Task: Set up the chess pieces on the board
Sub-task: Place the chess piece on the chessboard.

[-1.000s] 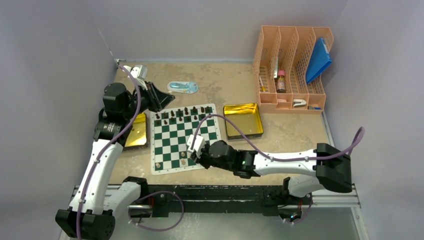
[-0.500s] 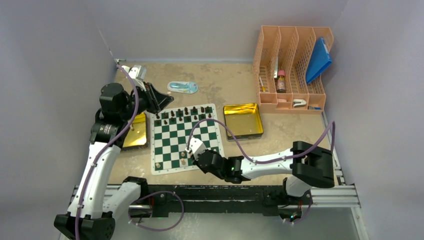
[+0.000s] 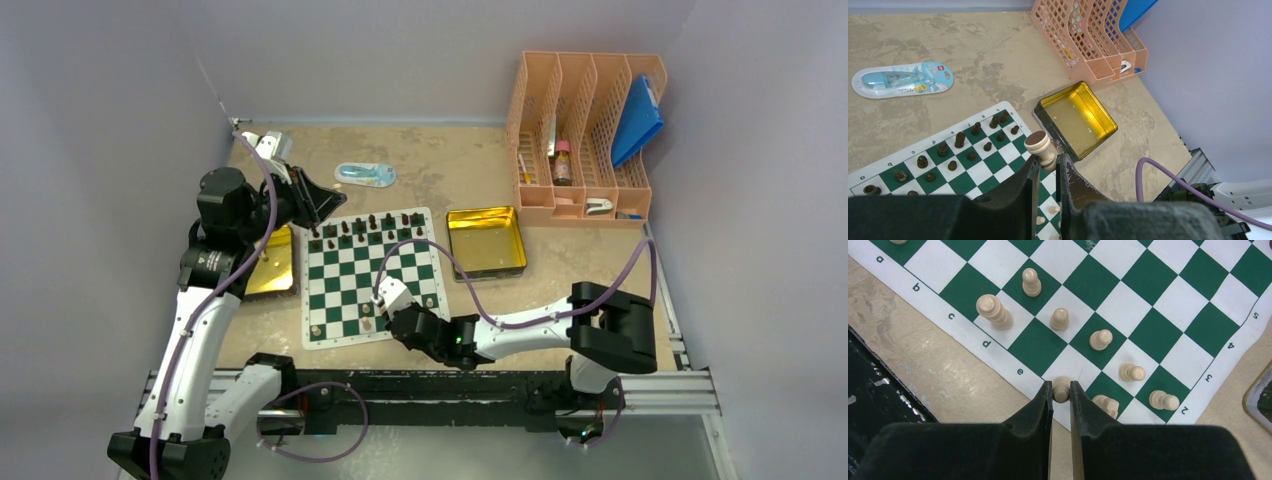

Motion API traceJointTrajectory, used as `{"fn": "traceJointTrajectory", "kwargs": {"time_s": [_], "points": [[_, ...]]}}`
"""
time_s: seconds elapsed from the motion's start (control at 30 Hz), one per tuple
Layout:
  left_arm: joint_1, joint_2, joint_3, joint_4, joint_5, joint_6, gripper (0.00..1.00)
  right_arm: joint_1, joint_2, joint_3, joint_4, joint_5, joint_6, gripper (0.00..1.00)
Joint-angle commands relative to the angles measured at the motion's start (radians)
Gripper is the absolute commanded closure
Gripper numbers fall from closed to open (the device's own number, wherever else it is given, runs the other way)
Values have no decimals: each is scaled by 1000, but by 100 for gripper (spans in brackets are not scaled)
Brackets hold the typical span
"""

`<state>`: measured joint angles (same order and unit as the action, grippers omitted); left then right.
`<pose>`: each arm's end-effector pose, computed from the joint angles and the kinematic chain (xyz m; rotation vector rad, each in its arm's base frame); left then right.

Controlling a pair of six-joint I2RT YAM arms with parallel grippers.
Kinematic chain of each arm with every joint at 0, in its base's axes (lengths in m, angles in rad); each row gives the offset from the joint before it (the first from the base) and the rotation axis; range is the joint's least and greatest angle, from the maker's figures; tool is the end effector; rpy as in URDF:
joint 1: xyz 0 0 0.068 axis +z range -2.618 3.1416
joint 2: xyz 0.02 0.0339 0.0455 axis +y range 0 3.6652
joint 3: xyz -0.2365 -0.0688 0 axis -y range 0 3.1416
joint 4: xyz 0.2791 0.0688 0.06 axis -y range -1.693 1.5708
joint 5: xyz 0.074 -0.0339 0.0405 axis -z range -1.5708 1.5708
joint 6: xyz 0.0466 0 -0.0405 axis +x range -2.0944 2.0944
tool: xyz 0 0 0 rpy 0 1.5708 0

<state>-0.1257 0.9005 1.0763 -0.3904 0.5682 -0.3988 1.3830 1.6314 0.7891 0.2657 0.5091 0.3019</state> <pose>0.2430 -0.0560 0.3826 0.1733 1.8291 -0.8779 0.0897 0.3505 0.1187 -0.8195 1.9367 0.4825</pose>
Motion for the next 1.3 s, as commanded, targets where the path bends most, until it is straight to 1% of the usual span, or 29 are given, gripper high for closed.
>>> {"fn": "traceJointTrajectory", "kwargs": {"time_s": [0.0, 0.47, 0.8, 1.27], "points": [[1, -15, 22, 14, -4, 25, 100, 5, -3, 44, -2, 50, 36, 83], [1, -27, 12, 17, -14, 29, 100, 5, 2, 55, 0, 65, 29, 82], [1, -35, -1, 28, -6, 27, 100, 4, 42, 64, 0, 54, 29, 80], [1, -36, -15, 46, 5, 27, 100, 5, 43, 100, -42, 71, 29, 79]]}}
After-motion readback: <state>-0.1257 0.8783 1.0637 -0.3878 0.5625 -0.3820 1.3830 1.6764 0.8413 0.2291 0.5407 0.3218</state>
